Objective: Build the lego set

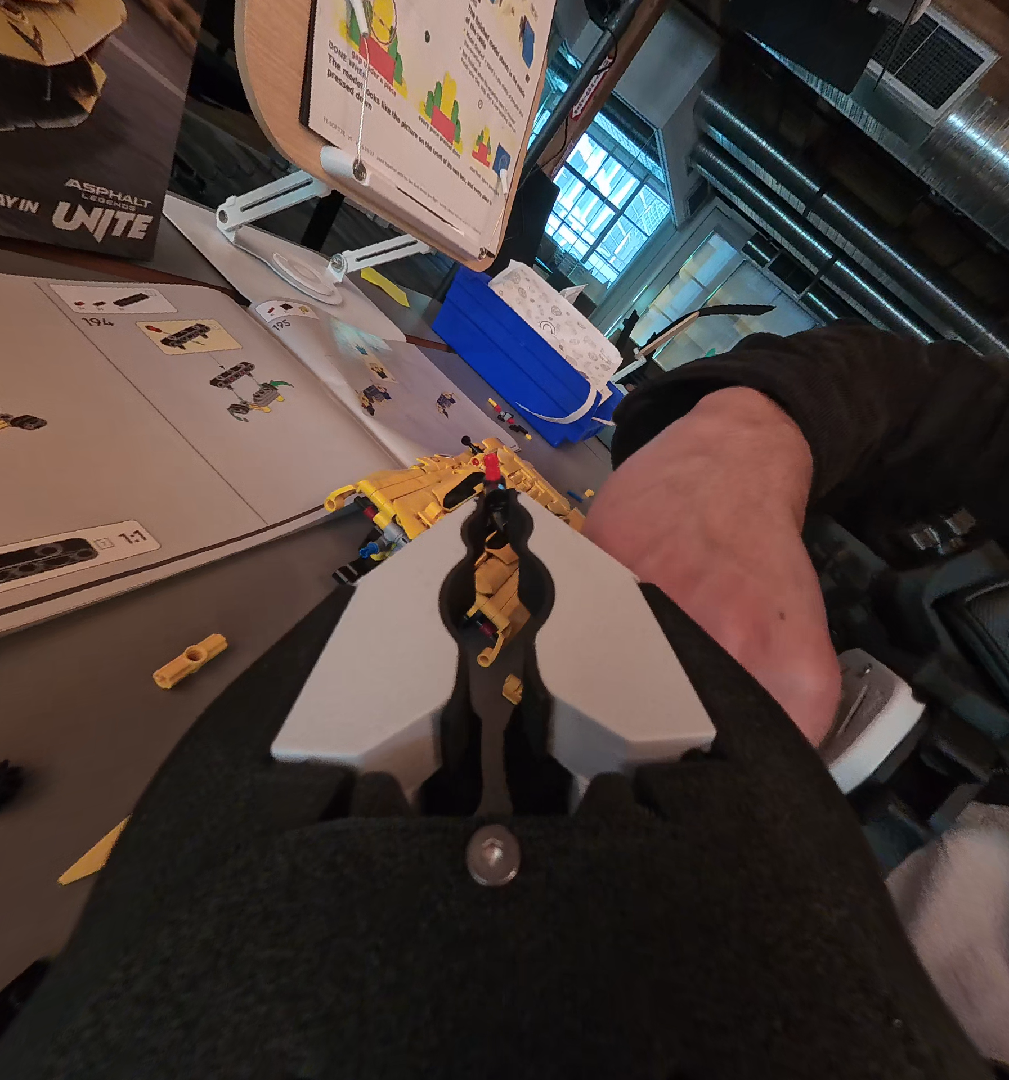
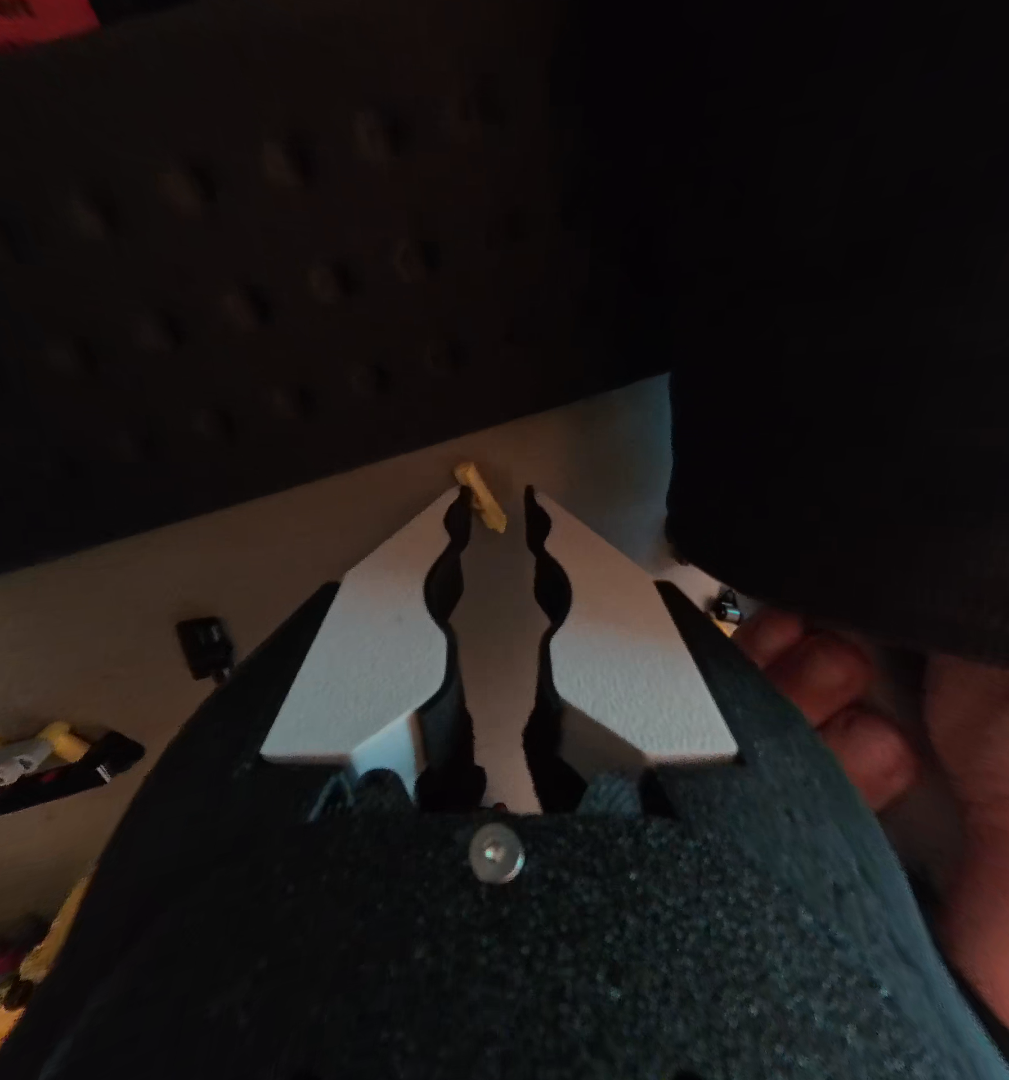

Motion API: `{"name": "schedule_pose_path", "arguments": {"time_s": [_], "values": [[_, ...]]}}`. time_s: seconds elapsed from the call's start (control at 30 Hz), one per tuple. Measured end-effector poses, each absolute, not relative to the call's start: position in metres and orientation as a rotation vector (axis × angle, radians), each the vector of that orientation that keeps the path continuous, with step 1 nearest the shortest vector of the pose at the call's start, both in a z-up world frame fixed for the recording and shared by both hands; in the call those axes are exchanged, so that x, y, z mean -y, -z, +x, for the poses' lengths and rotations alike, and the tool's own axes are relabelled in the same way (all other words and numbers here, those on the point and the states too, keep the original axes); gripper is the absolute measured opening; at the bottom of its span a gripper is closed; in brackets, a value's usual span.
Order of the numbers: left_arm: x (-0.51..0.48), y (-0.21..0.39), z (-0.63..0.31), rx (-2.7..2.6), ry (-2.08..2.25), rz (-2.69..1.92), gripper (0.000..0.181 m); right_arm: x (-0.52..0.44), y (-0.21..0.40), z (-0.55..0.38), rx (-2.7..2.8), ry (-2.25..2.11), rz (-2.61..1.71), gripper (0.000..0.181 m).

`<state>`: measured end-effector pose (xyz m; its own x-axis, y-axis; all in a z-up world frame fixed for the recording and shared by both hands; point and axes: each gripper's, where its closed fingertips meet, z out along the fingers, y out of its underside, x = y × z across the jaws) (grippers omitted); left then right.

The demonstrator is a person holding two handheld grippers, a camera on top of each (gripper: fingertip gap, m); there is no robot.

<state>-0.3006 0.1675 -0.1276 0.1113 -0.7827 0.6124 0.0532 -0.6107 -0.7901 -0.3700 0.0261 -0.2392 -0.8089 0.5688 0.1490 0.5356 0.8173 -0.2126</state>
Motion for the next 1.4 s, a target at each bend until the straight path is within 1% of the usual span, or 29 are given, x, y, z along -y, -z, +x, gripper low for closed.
{"name": "schedule_pose_path", "arguments": {"time_s": [0.17,0.37,0.47,0.57,0.8,0.93,1.13,1.23,1.33,1.4], "values": [[-0.167,0.128,-0.300,-0.722,1.576,-1.720,0.006,-0.024,0.241,-0.367,2.826,-0.238,-0.855,0.005],[-0.167,0.129,-0.300,-0.721,1.574,-1.724,0.006,-0.023,0.242,-0.365,2.818,-0.254,-0.900,0.006],[-0.168,0.129,-0.300,-0.721,1.572,-1.726,0.006,-0.024,0.242,-0.365,2.830,-0.245,-0.934,0.011],[-0.168,0.129,-0.300,-0.720,1.570,-1.727,0.006,-0.025,0.244,-0.363,2.854,-0.233,-0.967,0.012],[-0.167,0.129,-0.300,-0.722,1.571,-1.726,0.006,-0.026,0.242,-0.364,2.849,-0.225,-0.969,0.012],[-0.167,0.129,-0.301,-0.720,1.572,-1.725,0.006,-0.025,0.244,-0.364,2.846,-0.239,-0.965,0.006],[-0.167,0.129,-0.300,-0.722,1.564,-1.726,0.006,-0.023,0.244,-0.367,2.832,-0.248,-0.976,0.006],[-0.168,0.127,-0.302,-0.719,1.550,-1.711,0.005,-0.016,0.226,-0.376,2.719,-0.411,-1.104,0.006],[-0.163,0.122,-0.303,-0.758,1.525,-1.667,0.006,-0.017,0.179,-0.385,2.412,-0.679,-1.337,0.006],[-0.159,0.116,-0.304,-0.804,1.470,-1.614,0.006,-0.037,0.140,-0.378,2.126,-0.805,-1.504,0.006]]}}
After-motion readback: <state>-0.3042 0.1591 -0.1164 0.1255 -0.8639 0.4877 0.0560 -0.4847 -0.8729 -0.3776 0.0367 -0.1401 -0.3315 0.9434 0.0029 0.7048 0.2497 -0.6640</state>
